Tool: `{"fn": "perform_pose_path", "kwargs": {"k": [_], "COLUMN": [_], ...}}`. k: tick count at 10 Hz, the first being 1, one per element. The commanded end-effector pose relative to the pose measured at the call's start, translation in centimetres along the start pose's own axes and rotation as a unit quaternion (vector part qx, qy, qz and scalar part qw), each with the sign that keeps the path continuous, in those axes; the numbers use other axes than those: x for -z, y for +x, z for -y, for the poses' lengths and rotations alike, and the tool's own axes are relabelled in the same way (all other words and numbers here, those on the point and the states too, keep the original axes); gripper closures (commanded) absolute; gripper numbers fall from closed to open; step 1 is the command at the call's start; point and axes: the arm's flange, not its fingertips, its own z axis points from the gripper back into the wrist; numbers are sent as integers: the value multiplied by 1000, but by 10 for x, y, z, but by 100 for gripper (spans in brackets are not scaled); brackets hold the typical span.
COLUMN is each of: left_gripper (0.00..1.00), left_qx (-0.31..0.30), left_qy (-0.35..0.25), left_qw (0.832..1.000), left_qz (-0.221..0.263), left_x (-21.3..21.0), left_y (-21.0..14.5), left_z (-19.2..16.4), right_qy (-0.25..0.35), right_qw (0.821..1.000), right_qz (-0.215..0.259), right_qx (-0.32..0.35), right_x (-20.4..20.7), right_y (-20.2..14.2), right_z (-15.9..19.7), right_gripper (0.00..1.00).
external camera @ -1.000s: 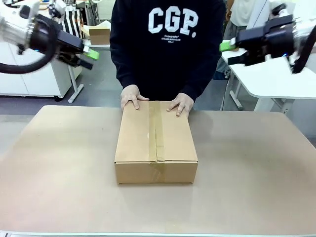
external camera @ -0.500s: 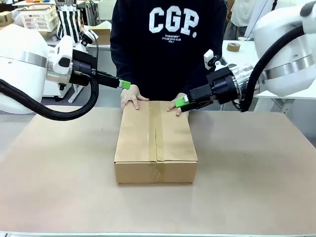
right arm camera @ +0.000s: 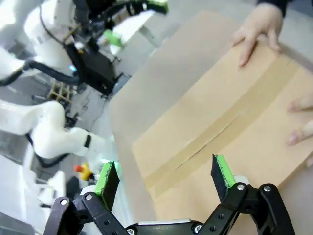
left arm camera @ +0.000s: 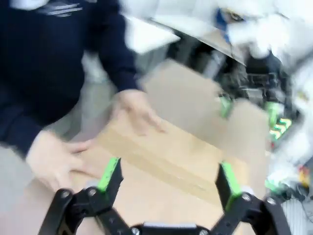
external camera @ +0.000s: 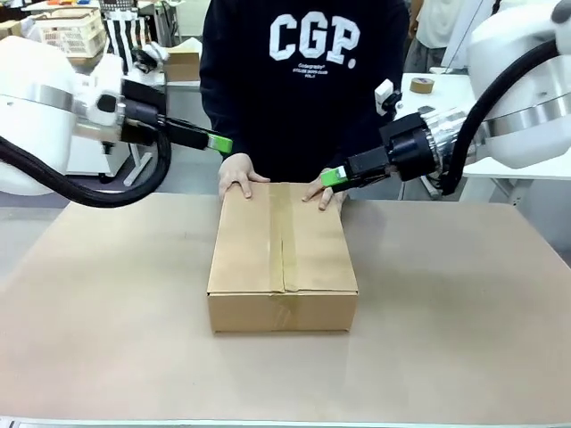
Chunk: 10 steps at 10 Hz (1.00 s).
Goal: Pack the gift set into the box.
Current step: Press and hold the closed box until the human finishes sealing it.
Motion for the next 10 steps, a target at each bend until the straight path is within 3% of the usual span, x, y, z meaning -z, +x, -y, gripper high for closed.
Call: {"fn": "perform_pose_path", "kwargs": {"k": [1,2,4,5,6,7,8,9,10], "left_gripper": [0,0,0,0,0,0,0,0,0], "left_qx": [63,89,133,131,158,112,112,130,162], "left_qy": [-199,-252,-275,-272,-178,-279,-279,-249,-166], "left_qw": [978,963,950,952,971,952,952,958,969], "left_qz": [-22,-25,-61,-57,-34,-64,-64,-62,-87], "left_x": [1,0,6,11,25,12,12,15,27], "left_y": [-20,-32,-55,-63,-71,-64,-64,-69,-68], "left_z": [-5,2,15,20,25,24,24,20,11], "right_qy": [-62,-49,31,48,86,11,11,49,74], "right_qw": [985,977,968,962,962,969,969,966,957], "right_qz": [19,32,31,39,32,15,15,15,3], "right_qx": [-157,-207,-249,-265,-258,-248,-248,-253,-282], "right_x": [11,14,27,33,42,23,23,36,45], "right_y": [-1,-5,-14,-16,-20,-7,-7,-17,-23], "right_z": [13,13,16,17,22,7,7,12,17], "right_gripper": [0,0,0,0,0,0,0,0,0]}}
